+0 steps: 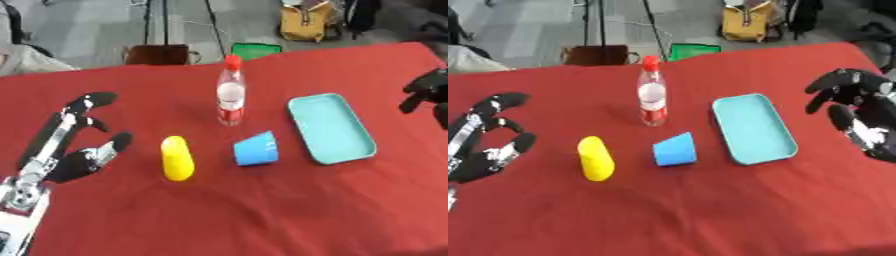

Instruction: Pick up objects on the table and place them in the box.

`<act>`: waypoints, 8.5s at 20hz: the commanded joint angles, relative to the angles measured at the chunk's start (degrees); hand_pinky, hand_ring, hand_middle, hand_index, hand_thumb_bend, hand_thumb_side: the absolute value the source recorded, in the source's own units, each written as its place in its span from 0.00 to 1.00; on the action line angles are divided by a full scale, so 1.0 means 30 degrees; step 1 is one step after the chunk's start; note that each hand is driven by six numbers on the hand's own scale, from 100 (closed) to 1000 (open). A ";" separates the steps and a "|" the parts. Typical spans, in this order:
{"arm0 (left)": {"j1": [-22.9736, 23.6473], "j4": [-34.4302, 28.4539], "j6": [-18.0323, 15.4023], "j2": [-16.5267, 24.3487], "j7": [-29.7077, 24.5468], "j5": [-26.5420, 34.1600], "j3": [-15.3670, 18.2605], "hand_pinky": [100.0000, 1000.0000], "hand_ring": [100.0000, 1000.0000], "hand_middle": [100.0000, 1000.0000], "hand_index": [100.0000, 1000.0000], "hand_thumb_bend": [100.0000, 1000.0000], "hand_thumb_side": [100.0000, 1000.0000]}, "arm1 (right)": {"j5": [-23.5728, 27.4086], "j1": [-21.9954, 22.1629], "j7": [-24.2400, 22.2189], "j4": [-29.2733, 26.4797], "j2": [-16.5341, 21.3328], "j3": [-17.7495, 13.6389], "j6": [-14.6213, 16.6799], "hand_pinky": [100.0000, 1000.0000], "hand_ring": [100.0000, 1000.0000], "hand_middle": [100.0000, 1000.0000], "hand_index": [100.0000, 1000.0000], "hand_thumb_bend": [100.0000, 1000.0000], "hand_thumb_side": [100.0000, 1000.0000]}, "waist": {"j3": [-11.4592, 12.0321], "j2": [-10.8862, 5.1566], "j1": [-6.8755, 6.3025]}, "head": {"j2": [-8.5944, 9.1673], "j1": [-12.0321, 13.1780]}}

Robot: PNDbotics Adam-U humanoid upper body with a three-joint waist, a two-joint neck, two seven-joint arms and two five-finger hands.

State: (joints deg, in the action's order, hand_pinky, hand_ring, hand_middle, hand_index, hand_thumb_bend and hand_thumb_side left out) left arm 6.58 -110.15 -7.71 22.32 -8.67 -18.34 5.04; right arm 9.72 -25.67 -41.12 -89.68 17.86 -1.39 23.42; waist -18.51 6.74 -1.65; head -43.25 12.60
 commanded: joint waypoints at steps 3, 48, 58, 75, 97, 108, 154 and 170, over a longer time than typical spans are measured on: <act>-0.0440 0.1338 -0.0531 0.0661 0.0389 -0.1879 -0.0597 0.59 0.88 0.80 0.87 0.60 0.59 | 0.0075 -0.0291 -0.2637 -0.0211 0.0417 -0.0022 0.2585 0.57 0.51 0.63 0.73 0.16 0.43 | -0.0064 -0.0165 0.0066 | 0.0230 0.0179; -0.4847 0.7152 -0.1993 0.0565 -0.1887 -0.4247 -0.3278 0.63 0.87 0.76 0.84 0.69 0.62 | 0.0203 -0.0159 -0.2710 -0.0250 0.0284 0.0037 0.2600 0.57 0.51 0.63 0.73 0.17 0.43 | -0.0405 -0.0158 0.0296 | 0.0254 0.0485; -0.5554 0.8611 -0.2035 0.0311 -0.2097 -0.4648 -0.3331 0.63 0.86 0.74 0.83 0.68 0.62 | 0.0236 -0.0143 -0.2751 -0.0232 0.0268 0.0056 0.2641 0.57 0.51 0.63 0.73 0.17 0.43 | -0.0472 -0.0124 0.0367 | 0.0288 0.0571; -0.6553 1.0246 -0.2052 0.0086 -0.1816 -0.4614 -0.3839 0.58 0.82 0.68 0.76 0.27 0.46 | 0.0295 -0.0180 -0.2807 -0.0215 0.0219 0.0095 0.2715 0.56 0.51 0.63 0.73 0.17 0.43 | -0.0539 -0.0037 0.0475 | 0.0352 0.0647; -0.6491 0.6969 -0.0315 0.0742 -0.2197 -0.2519 -0.4234 0.51 0.75 0.58 0.64 0.00 0.24 | 0.0267 -0.0133 -0.2773 -0.0246 0.0252 0.0041 0.2666 0.56 0.51 0.63 0.73 0.17 0.43 | -0.0644 -0.0073 0.0390 | 0.0382 0.0524; -0.8208 0.1720 0.0793 0.3694 -0.3304 0.1612 -0.4496 0.50 0.74 0.57 0.63 0.00 0.29 | 0.0283 -0.0118 -0.2760 -0.0265 0.0250 0.0084 0.2638 0.56 0.51 0.63 0.73 0.18 0.43 | -0.0900 -0.0246 0.0339 | 0.0394 0.0465; -1.7181 1.3283 -0.3814 0.1557 -0.5724 0.1379 -0.6717 0.50 0.72 0.53 0.58 0.00 0.26 | 0.1198 -0.0852 -0.3548 -0.0812 -0.0781 0.0702 0.2183 0.57 0.51 0.63 0.73 0.16 0.43 | -0.6791 -0.0139 -0.0236 | 0.0679 0.2113; -1.7538 1.5617 -0.4420 -0.0093 -0.3515 -0.1248 -0.6519 0.52 0.77 0.66 0.69 0.00 0.49 | 0.1598 -0.0872 -0.3401 -0.2084 -0.1412 0.0714 0.1404 0.56 0.50 0.63 0.73 0.16 0.43 | -0.7857 0.0095 -0.0752 | 0.1039 0.2851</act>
State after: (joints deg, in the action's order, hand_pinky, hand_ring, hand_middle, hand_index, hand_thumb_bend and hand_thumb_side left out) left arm -44.43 -62.93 -20.68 21.67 -20.12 -21.42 -14.97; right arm 13.89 -27.24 -44.00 -94.31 13.29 1.04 20.54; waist -41.99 7.56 -4.33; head -40.67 20.98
